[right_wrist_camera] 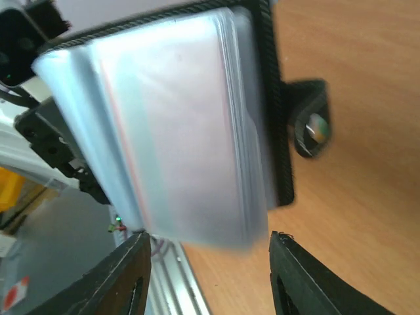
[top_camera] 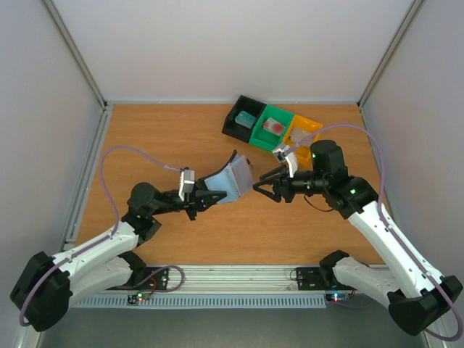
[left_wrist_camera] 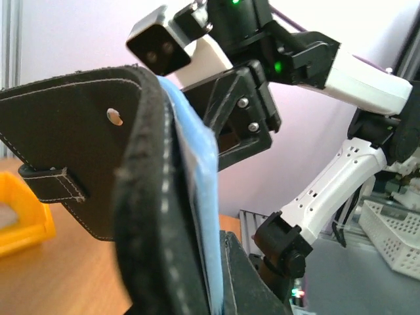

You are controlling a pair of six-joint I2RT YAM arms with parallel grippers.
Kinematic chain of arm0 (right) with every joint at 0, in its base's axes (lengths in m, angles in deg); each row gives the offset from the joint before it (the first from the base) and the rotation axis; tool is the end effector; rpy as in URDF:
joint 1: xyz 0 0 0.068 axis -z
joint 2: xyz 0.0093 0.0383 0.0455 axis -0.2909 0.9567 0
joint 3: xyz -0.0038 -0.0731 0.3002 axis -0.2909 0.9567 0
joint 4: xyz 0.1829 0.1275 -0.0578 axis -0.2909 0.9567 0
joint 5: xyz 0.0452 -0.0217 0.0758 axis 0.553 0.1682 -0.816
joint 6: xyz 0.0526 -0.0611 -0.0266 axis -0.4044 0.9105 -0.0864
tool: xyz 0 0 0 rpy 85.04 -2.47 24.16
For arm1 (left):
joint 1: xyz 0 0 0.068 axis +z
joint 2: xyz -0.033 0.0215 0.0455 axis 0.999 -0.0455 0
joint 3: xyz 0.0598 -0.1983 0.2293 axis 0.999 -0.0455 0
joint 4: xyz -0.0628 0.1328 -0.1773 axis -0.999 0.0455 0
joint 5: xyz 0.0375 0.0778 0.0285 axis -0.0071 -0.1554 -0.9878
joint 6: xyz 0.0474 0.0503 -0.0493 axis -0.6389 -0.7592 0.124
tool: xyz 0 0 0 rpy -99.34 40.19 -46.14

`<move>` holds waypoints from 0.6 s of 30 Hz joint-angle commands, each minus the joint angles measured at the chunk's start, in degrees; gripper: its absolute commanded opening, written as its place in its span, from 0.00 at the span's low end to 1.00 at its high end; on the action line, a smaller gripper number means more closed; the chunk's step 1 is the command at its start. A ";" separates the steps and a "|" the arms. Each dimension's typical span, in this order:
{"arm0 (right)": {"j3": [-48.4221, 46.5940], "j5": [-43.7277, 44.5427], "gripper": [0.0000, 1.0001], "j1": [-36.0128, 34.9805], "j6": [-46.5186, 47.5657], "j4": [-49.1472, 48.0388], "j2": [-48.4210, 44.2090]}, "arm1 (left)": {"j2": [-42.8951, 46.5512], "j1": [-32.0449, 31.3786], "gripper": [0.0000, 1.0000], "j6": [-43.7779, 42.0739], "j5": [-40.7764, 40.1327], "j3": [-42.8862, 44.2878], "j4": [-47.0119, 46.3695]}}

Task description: Take the credit cards out of the card holder

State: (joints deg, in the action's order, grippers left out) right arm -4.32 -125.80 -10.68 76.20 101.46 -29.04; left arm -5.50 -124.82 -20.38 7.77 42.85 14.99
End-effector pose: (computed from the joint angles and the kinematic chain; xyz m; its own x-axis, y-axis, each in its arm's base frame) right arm 0.1251 0.1243 0.3633 -0.1809 -0.3533 -0.9179 -0.9612 0.2612 0.0889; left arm 0.1122 -0.1522 0.3277 -0.2222 -0.1873 -0.9568 0.9678 0.0764 -0.2398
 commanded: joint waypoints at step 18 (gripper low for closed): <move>-4.43 -18.22 0.50 -3.29 -6.27 -13.89 -3.25 | 15.60 -0.23 0.00 -36.21 6.73 -3.52 6.59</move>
State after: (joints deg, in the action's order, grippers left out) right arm -9.17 -139.86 -11.53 72.55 93.81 -32.99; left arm 7.35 -124.98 -43.59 11.59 38.00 16.90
